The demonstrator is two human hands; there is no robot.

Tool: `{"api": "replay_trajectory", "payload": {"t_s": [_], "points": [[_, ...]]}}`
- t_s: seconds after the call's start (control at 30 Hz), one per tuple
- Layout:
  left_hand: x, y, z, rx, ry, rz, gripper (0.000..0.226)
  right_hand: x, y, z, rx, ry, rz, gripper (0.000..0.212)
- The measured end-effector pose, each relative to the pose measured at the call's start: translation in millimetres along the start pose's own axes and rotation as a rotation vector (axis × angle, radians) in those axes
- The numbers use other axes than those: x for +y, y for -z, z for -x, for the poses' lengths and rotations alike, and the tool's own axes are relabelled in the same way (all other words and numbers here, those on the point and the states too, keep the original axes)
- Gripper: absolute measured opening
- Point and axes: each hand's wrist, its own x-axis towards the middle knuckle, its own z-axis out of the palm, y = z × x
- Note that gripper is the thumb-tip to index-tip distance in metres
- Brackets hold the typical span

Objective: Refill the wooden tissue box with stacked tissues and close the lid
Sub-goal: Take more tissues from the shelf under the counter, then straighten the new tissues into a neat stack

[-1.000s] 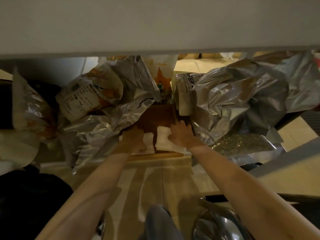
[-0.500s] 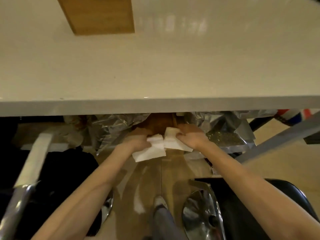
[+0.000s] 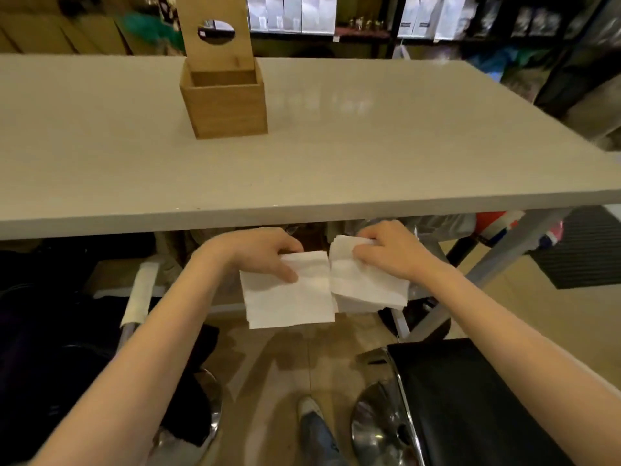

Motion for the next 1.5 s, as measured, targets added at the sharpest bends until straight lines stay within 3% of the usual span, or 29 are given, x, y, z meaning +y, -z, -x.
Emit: {"api": "replay_trajectory", "payload": {"t_s": [0.13, 0.4, 0.47, 0.6, 0.8, 1.0, 1.23, 1.3, 1.4, 1.5], "points": [[17.4, 32.6, 30.4, 0.035, -0.065, 0.04, 0.01, -19.0, 38.6, 12.7, 0.063, -0.019, -0.125, 0.02], [34.2, 92.3, 41.9, 0.118, -0.043, -0.067, 0.002, -51.5, 96.1, -12.8, 0.186, 0.085, -0.05, 0.022], [35.9, 108.9, 37.5, 0.148, -0.018, -0.083, 0.014, -54.7, 105.1, -26.8, 0.194, 0.105, -0.054, 0.021], [35.7, 141.7, 18.7, 0.169, 0.047, -0.139, 0.022, -56.9, 122.7, -61.7, 0.185, 0.123, -0.058, 0.028], [18.4, 177.1, -25.4, 0.037, 0.176, -0.12, 0.029, -50.3, 149.2, -124.1, 0.137, 0.107, -0.078, 0.031], [4.6, 178.5, -68.8, 0.0, 0.204, -0.12, 0.019, -36.2, 155.4, -179.3, -0.021, 0.121, -0.046, 0.031], [15.2, 161.9, -83.3, 0.225, 0.212, -0.271, 0.04, -15.2, 148.3, -212.4, -0.143, 0.115, -0.031, 0.032], [24.8, 152.0, -81.1, 0.432, 0.084, -0.329, 0.035, -10.3, 148.4, -215.8, -0.192, 0.115, -0.023, 0.025], [43.0, 131.4, -76.0, 0.723, -0.2, -0.235, 0.026, -5.1, 149.4, -217.3, -0.249, 0.119, -0.012, 0.016], [57.5, 109.5, -76.2, 0.743, -0.294, -0.19, 0.026, -0.5, 150.2, -219.4, -0.25, 0.121, -0.015, 0.023]]}}
